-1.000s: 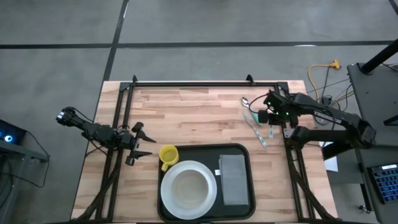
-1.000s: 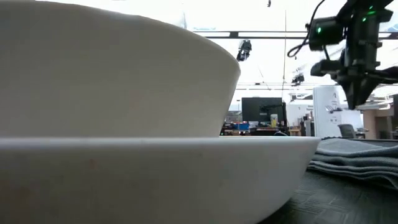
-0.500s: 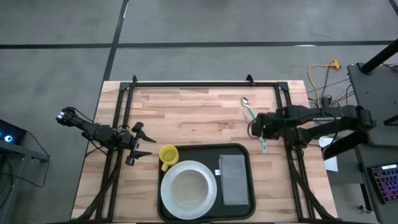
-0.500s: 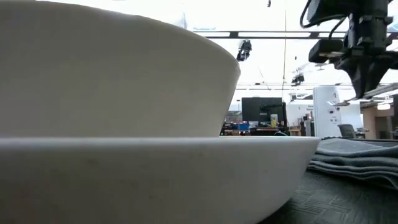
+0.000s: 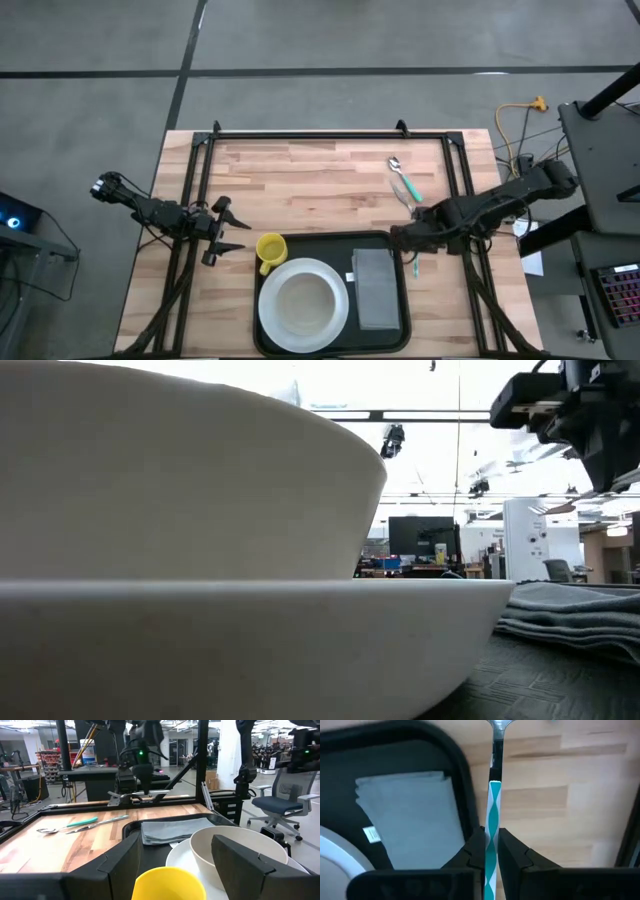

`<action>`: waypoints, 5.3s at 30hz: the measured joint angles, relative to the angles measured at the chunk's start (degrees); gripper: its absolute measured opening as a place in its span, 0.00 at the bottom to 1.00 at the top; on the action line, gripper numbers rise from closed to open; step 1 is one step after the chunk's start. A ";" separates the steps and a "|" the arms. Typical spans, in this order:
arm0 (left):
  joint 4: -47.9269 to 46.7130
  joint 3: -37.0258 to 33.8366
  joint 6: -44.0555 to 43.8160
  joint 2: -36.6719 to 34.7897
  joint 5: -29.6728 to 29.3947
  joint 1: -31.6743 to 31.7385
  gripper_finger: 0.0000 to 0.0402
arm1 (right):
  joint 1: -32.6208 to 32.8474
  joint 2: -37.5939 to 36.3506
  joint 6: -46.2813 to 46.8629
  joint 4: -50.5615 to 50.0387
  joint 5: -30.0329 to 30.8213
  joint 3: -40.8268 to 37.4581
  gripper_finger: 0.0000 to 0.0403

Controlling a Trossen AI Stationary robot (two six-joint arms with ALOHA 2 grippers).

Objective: Set up tray
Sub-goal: Put the white fork to the right of the white plate on the gray napkin on the black serving tray, then put the green spoon to the left of the white fork on the gray napkin on the black serving tray

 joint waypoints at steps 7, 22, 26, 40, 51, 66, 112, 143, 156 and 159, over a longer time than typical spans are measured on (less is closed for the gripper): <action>0.02 0.00 0.00 -0.02 -0.01 0.01 0.56 | 2.30 9.18 -0.33 2.59 0.07 6.07 0.04; 0.00 0.00 0.00 0.00 -0.01 0.00 0.56 | 9.62 28.94 0.94 8.71 0.00 19.85 0.04; 0.02 0.00 0.00 -0.02 -0.01 0.01 0.56 | 11.03 31.60 4.12 9.09 0.23 23.55 0.04; 0.02 0.00 0.00 0.00 -0.01 0.01 0.56 | 12.09 35.44 5.90 8.57 2.97 25.34 0.04; 0.02 0.01 0.00 0.00 -0.01 -0.01 0.56 | 12.48 37.00 5.70 8.66 2.52 24.66 0.04; 0.02 0.00 0.00 0.00 -0.01 0.01 0.56 | 12.61 37.00 5.73 13.24 1.60 22.18 0.04; 0.02 0.00 0.00 -0.02 0.00 -0.01 0.56 | 12.51 35.79 2.99 14.30 -2.06 20.97 0.33; 0.02 0.00 0.00 -0.02 0.00 -0.01 0.56 | 10.64 32.00 -16.67 14.49 -3.14 20.97 0.33; 0.02 0.00 0.00 -0.02 0.00 0.00 0.56 | 2.52 32.00 -24.75 12.78 -3.28 20.97 0.30; 0.02 0.00 0.00 -0.02 0.01 -0.01 0.56 | -0.28 31.86 -27.97 12.68 -4.81 20.97 0.29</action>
